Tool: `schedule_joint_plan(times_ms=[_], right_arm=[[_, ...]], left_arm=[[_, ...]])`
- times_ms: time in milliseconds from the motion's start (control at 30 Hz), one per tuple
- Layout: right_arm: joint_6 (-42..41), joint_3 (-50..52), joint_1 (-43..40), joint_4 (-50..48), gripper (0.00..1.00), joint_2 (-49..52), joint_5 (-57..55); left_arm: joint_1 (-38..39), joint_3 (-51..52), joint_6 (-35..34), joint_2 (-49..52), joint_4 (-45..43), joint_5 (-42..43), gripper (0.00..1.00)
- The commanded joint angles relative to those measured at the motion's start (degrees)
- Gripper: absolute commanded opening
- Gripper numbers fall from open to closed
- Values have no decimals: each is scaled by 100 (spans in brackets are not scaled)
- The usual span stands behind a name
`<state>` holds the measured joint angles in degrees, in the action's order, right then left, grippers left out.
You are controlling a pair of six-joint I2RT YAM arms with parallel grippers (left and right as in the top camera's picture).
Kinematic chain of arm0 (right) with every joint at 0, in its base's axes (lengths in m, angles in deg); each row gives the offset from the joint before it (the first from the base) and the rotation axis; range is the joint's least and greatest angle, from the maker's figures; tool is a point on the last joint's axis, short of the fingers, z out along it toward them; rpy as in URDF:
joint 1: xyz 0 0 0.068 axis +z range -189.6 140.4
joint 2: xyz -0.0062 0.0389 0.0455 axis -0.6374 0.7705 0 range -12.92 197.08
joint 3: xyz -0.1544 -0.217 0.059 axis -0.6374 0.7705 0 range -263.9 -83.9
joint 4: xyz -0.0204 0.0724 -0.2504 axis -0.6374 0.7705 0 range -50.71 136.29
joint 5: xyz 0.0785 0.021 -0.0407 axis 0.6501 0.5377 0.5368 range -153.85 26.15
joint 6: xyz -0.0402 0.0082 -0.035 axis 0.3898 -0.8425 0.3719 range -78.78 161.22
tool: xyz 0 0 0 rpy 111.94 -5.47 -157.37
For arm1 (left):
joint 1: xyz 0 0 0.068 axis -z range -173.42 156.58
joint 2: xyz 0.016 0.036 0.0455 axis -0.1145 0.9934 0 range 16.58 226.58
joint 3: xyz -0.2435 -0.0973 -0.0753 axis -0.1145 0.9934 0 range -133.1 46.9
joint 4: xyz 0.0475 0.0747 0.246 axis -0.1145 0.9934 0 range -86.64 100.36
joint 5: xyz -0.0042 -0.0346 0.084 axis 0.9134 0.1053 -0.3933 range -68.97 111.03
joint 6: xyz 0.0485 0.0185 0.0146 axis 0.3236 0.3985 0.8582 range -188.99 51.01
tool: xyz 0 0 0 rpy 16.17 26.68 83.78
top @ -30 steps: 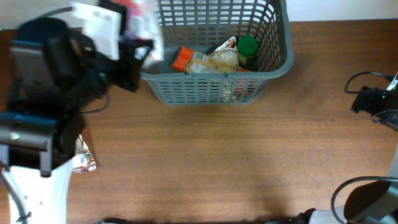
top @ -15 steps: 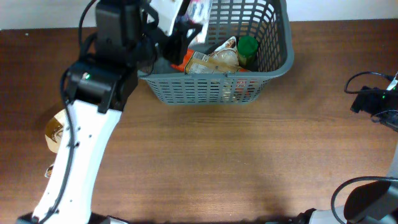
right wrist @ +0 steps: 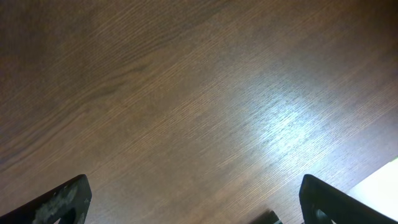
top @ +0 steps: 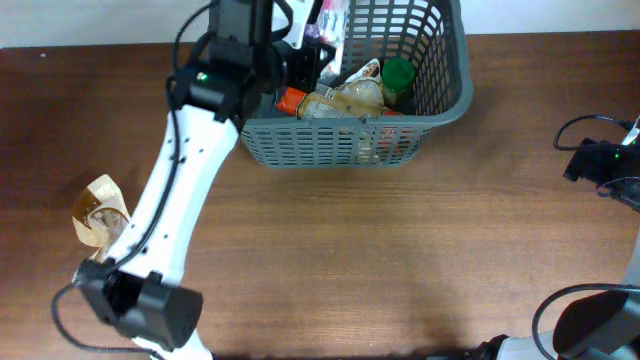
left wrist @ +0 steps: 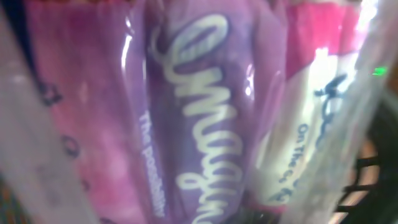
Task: Pack container
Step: 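Lower the tissue strip into the basket and open the left gripper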
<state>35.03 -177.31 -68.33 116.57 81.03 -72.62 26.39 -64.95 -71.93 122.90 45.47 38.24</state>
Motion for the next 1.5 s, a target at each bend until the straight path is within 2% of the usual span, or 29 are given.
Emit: schedule_joint_plan(times_ms=[0,433,533,567,600,633,667,700,800,833,1133,1467], right_arm=[[-26,24,-22,-20,99,-35,-90],[-26,24,-22,-22,99,-35,-92],[-26,24,-22,-20,99,-35,-90],[-26,24,-22,-22,99,-35,-90],[-26,24,-22,-20,99,-35,-90],[-26,24,-22,-22,99,-35,-90],[-26,24,-22,-22,99,-35,-90],[-26,24,-22,-22,99,-35,-90],[-26,24,-22,-22,99,-35,-90],[-26,24,-22,-20,99,-35,-90],[-26,24,-22,-22,99,-35,-90],[-26,24,-22,-22,99,-35,-90]], left_arm=[[-22,-59,-50,173,122,-223,2],[-20,-59,-48,960,813,-247,2],[-20,-59,-48,1025,876,-247,8],[-20,-59,-48,1025,881,-247,12],[-20,-59,-48,1025,876,-247,22],[-20,-59,-48,1025,870,-247,36],[-20,-59,-48,1025,863,-247,55],[-20,-59,-48,1025,861,-249,63],[-22,-59,-48,1025,857,-247,97],[-22,-59,-48,1025,855,-247,100],[-83,-407,-46,962,946,-245,99],[-822,-2339,-48,87,1851,-247,99]])
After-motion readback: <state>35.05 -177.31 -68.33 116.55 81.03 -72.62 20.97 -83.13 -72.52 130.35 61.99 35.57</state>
